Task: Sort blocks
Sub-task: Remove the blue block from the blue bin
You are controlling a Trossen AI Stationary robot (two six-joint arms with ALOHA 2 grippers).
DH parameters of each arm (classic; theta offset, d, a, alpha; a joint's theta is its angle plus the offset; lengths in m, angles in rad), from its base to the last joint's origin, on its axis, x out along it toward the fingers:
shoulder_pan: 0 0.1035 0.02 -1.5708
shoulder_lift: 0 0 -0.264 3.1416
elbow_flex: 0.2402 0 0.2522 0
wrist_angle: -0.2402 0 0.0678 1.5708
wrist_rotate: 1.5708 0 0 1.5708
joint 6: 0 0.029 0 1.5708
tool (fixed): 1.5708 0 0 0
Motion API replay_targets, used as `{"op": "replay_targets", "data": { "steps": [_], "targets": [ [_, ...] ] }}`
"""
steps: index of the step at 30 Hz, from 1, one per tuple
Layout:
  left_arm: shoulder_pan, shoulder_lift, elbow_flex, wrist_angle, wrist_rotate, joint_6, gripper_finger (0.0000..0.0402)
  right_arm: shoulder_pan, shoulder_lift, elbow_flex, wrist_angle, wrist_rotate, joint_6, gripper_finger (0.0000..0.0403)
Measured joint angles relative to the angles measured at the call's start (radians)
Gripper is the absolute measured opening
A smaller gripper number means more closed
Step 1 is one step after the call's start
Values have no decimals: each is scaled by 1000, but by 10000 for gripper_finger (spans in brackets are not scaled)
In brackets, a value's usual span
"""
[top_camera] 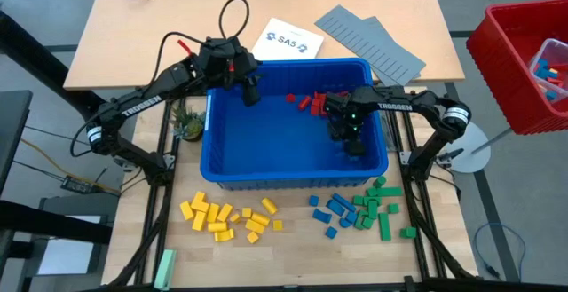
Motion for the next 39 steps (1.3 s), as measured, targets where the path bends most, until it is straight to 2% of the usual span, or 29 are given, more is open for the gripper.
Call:
{"op": "replay_targets", "data": {
  "steps": [7, 20, 24, 31, 34, 39],
  "targets": [
    [0, 14, 0, 14, -3, 19, 158, 0, 0, -71, 84, 182, -10, 228],
    [0, 14, 0, 15, -6, 25, 158, -7, -9, -147, 174, 169, 72, 228],
    [0, 14, 0, 15, -5, 26, 158, -7, -6, -149, 188, 124, 79, 231],
    [0, 14, 0, 12, -2, 24, 158, -6, 12, -154, 378, 255, 59, 226],
    [0, 14, 0, 4, -2, 23, 158, -9, 0, -139, 540, 243, 57, 220],
    [0, 14, 0, -11, -7, 22, 158, -11, -4, -92, 522, 235, 66, 214]
  ]
}}
